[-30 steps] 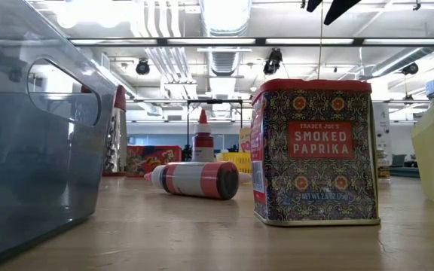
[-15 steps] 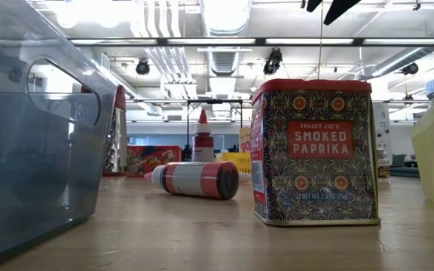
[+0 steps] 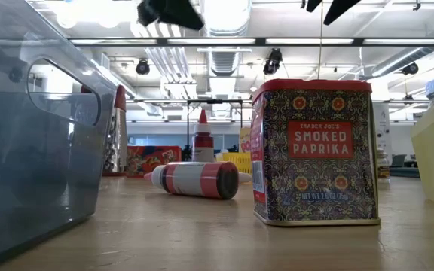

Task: Pick & Place Kitchen Items
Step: Put the brown seasoning bottle into the bottom yellow bin

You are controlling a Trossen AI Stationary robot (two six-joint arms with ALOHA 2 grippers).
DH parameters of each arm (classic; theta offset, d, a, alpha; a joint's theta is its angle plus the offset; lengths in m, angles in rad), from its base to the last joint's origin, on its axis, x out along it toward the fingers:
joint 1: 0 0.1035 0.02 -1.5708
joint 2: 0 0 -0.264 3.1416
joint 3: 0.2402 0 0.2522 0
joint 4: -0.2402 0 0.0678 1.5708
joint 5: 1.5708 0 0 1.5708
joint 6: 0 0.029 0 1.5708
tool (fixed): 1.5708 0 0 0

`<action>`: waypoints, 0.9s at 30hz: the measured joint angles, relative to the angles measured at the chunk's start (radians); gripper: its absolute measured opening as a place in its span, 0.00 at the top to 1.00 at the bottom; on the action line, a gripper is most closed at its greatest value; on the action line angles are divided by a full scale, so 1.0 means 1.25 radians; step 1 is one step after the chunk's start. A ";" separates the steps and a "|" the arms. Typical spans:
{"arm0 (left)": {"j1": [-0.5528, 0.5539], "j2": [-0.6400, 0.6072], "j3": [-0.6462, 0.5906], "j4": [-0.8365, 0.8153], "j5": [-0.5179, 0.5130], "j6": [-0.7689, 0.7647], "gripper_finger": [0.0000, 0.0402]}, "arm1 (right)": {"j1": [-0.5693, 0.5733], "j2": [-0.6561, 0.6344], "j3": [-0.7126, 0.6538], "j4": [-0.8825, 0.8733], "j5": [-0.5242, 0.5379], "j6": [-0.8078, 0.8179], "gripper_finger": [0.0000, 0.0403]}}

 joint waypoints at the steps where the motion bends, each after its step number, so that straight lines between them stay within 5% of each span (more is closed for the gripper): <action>1: 0.023 -0.010 -0.012 0.000 0.001 -0.014 0.80 | 0.000 0.000 0.000 0.000 0.000 0.000 0.10; 12: 0.187 -0.016 -0.094 -0.032 0.133 -0.082 0.69 | 0.000 0.000 0.000 0.003 0.000 0.000 0.10; 19: 0.260 0.005 -0.037 -0.143 0.260 -0.046 0.56 | 0.000 0.000 0.000 0.010 0.000 0.000 0.10; 27: 0.328 0.060 0.059 -0.292 0.309 0.060 0.50 | 0.000 0.000 0.000 0.014 0.000 0.000 0.10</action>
